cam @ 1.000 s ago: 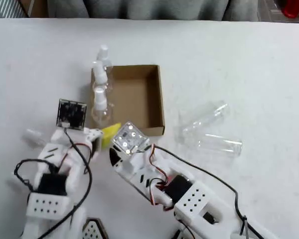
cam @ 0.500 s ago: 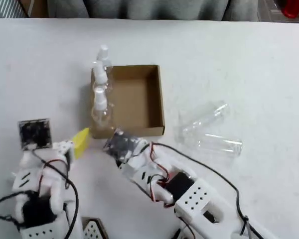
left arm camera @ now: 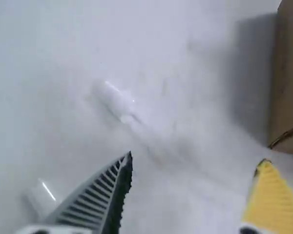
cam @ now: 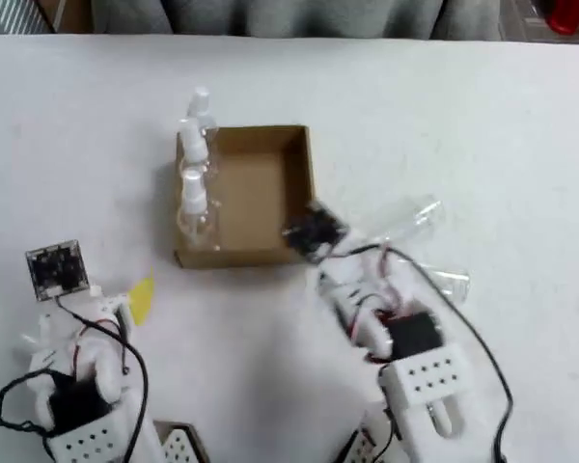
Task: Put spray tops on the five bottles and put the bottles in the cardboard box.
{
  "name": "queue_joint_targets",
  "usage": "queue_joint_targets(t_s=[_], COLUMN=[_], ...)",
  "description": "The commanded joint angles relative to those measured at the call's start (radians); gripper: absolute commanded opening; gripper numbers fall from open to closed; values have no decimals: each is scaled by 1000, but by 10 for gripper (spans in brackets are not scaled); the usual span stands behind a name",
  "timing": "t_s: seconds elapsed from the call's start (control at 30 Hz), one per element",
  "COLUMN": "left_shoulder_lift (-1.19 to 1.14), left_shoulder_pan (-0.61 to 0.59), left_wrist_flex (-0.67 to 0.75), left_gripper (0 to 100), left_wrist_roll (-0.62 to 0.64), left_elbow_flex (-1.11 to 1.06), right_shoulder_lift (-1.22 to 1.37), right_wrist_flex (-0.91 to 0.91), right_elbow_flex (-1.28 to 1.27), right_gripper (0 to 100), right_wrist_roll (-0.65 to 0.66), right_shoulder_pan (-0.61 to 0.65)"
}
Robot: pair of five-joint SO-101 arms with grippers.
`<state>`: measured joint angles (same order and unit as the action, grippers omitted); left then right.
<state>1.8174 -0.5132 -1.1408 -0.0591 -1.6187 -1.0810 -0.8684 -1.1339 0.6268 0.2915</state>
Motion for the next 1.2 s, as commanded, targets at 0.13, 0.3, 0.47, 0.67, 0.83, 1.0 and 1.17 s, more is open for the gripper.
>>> queue_joint_targets(t_s=[0.13, 0.3, 0.47, 0.67, 0.83, 1.0, 1.17], left_shoulder_lift=[12, 12, 12, 12, 12, 12, 12], left_shoulder_pan=[-8, 5, 44, 44, 41, 41, 41], left_wrist_flex=[54, 49, 51, 51, 51, 51, 55], left_gripper=[362, 362, 362, 362, 362, 361, 361], left_wrist_roll=[-52, -106, -114, -114, -114, -114, -114], left_elbow_flex=[-35, -41, -57, -57, -58, -60, -61], right_shoulder_lift=[25, 245, 473, 624, 667, 720, 812], right_wrist_flex=[-236, -429, -605, -633, -631, -621, -526], right_elbow_flex=[261, 473, 626, 654, 651, 638, 632], right_gripper=[18, 18, 21, 171, 246, 313, 299], right_wrist_roll=[176, 304, 560, 758, 921, 1020, 1017], right_shoulder_pan=[-211, -305, -343, -343, -346, -335, -325])
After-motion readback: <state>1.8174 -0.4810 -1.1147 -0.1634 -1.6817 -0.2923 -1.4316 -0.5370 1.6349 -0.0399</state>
